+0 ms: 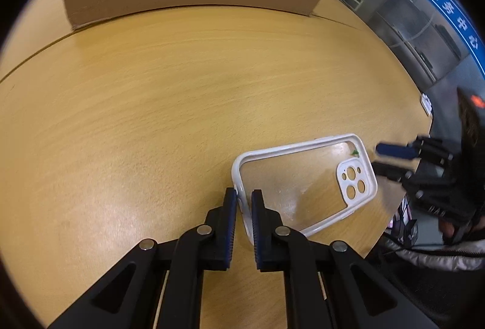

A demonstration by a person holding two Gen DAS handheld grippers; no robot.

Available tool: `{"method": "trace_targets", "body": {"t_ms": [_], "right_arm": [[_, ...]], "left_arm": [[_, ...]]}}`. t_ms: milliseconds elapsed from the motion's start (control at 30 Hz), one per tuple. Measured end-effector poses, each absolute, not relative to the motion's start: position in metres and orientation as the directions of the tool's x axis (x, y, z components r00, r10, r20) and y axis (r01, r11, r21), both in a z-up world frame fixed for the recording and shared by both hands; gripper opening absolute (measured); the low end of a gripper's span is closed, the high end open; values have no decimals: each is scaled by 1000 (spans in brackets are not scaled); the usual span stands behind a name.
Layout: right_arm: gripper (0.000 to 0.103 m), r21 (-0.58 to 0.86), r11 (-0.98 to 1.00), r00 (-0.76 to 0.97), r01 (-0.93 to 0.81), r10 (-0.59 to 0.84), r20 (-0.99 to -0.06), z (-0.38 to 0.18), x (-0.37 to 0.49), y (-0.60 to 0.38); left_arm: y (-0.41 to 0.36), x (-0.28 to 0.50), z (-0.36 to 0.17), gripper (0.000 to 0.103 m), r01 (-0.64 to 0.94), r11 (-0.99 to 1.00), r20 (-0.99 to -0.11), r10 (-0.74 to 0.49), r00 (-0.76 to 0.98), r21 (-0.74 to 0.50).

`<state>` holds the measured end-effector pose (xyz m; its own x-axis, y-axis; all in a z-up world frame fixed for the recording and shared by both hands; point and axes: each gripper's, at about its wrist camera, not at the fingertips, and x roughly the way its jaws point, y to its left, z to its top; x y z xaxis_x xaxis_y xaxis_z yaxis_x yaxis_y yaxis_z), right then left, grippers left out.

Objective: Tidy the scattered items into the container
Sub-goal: 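Close both grippers on the rim of the white phone case, then lift the phone case with both grippers, lay it in the box, open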

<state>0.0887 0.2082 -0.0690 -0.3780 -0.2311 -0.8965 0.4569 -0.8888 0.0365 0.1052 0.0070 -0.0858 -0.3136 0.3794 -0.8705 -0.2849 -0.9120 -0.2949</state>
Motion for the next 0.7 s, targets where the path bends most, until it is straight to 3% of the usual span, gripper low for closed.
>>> {"method": "trace_targets", "body": {"t_ms": [200,333,500,600,633,700], "right_arm": [[29,71,-908,-390,414,-247,-887,-64,83,212],[40,93,-915,-434,392,-273,-858,-45,79,219],[40,109,-891,-379,440,-294,-878,-56,82,196],[26,90,-892,-361,444,-269,-893,-70,80,184],[15,91,-888,-355,450,-272,-895,-69,79,181],[13,85,-891,-365,446,-268,-892,-66,76,179]], "left_arm": [[2,109,-88,9,-230,-917,-862,389,-325,-327],[-2,112,-89,8,-188,-916,-851,400,-339,-355],[1,116,-89,8,-170,-920,-850,392,-352,-354],[3,118,-89,8,-172,-920,-851,391,-351,-352],[3,118,-89,8,-173,-921,-852,389,-350,-349],[4,119,-89,8,-175,-921,-853,388,-349,-348]]}}
